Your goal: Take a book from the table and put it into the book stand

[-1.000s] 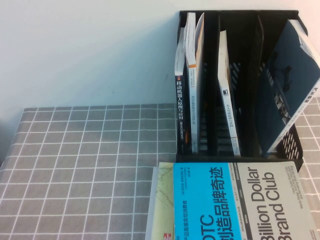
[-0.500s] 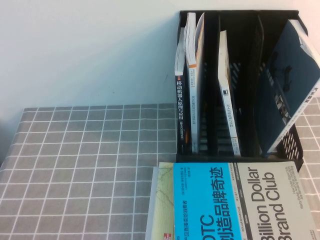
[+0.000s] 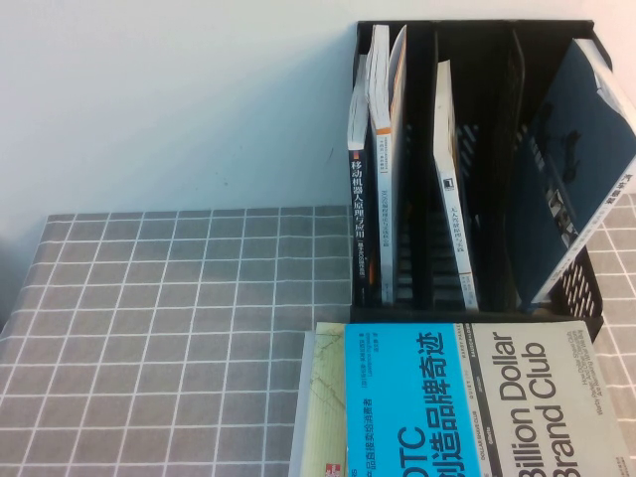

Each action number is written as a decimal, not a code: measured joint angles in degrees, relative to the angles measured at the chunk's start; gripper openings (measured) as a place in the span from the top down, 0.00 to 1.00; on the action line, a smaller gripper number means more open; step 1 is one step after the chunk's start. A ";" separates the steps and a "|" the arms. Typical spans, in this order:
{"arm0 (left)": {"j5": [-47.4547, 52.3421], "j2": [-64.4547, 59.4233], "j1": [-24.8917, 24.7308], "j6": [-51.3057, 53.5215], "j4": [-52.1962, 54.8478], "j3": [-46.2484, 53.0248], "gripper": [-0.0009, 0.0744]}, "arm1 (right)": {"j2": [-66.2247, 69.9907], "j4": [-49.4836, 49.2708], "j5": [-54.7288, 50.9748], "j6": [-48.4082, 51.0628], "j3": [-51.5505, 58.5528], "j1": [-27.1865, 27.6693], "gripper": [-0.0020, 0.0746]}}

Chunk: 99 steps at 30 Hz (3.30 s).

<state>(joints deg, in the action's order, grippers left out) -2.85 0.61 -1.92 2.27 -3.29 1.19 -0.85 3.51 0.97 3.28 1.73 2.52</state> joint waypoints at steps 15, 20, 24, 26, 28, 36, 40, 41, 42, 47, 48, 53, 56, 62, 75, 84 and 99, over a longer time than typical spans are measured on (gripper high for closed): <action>-23.36 0.00 0.00 -1.37 -1.24 0.00 0.99 | 0.00 -3.97 39.43 -5.38 0.00 0.00 0.98; -22.90 0.00 0.00 -1.62 -7.12 0.00 0.99 | 0.00 -5.74 40.02 -5.00 0.00 0.00 0.98; -22.60 0.00 0.00 -1.75 -15.91 0.00 0.99 | 0.00 -11.59 40.31 0.81 0.00 0.00 0.98; -19.01 0.14 0.00 -1.75 -20.86 -0.44 0.99 | 0.00 -14.41 39.46 5.34 0.00 0.00 0.98; -14.91 0.13 0.00 -1.75 -24.86 -2.49 0.99 | 0.00 -14.85 36.12 7.78 -0.13 0.00 0.98; 0.17 -6.64 0.00 4.58 -22.72 -16.80 0.99 | 2.70 -14.40 -4.99 10.06 -13.69 0.00 0.98; 8.15 -14.89 0.00 8.74 -21.36 -23.12 0.99 | 10.64 -14.55 -19.50 10.28 -20.66 0.00 0.98; 9.30 -16.94 0.00 8.86 -21.57 -23.76 0.99 | 12.73 -14.84 -22.75 10.28 -22.20 0.00 0.98; 9.86 -18.92 0.00 8.74 -22.26 -23.93 0.99 | 15.59 -15.26 -25.66 10.28 -23.60 0.00 0.98; 16.33 -29.36 0.00 6.09 -33.00 -24.49 0.99 | 31.56 -19.39 -34.82 13.19 -27.17 0.00 0.98; 18.63 -31.37 0.00 6.46 -34.82 -25.01 0.99 | 35.17 -20.21 -35.58 14.82 -27.31 0.00 0.98; 31.91 -44.12 0.00 16.64 -47.31 -27.92 0.99 | 52.15 -28.28 -35.63 24.09 -27.41 0.00 0.98; 35.58 -48.69 0.00 27.64 -58.79 -28.01 0.99 | 60.17 -38.76 -32.79 33.64 -27.41 0.00 0.98; 36.31 -50.47 0.00 47.59 -79.14 -28.16 0.99 | 71.66 -62.78 -29.86 56.88 -27.54 0.00 0.98; 35.75 -50.62 0.00 49.02 -86.10 -28.46 0.99 | 75.96 -70.10 -23.24 64.94 -28.01 0.00 0.98; 35.41 -50.72 0.00 47.87 -88.12 -28.46 0.99 | 79.12 -70.10 -24.06 65.31 -28.01 0.00 0.98; 35.41 -50.72 0.00 47.77 -88.38 -28.46 0.99 | 81.59 -72.13 -23.52 66.61 -28.01 -2.80 0.98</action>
<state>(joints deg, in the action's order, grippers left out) 32.56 -50.12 -1.92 50.03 -91.68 -27.27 80.74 -68.62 -22.55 69.89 -26.28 -0.28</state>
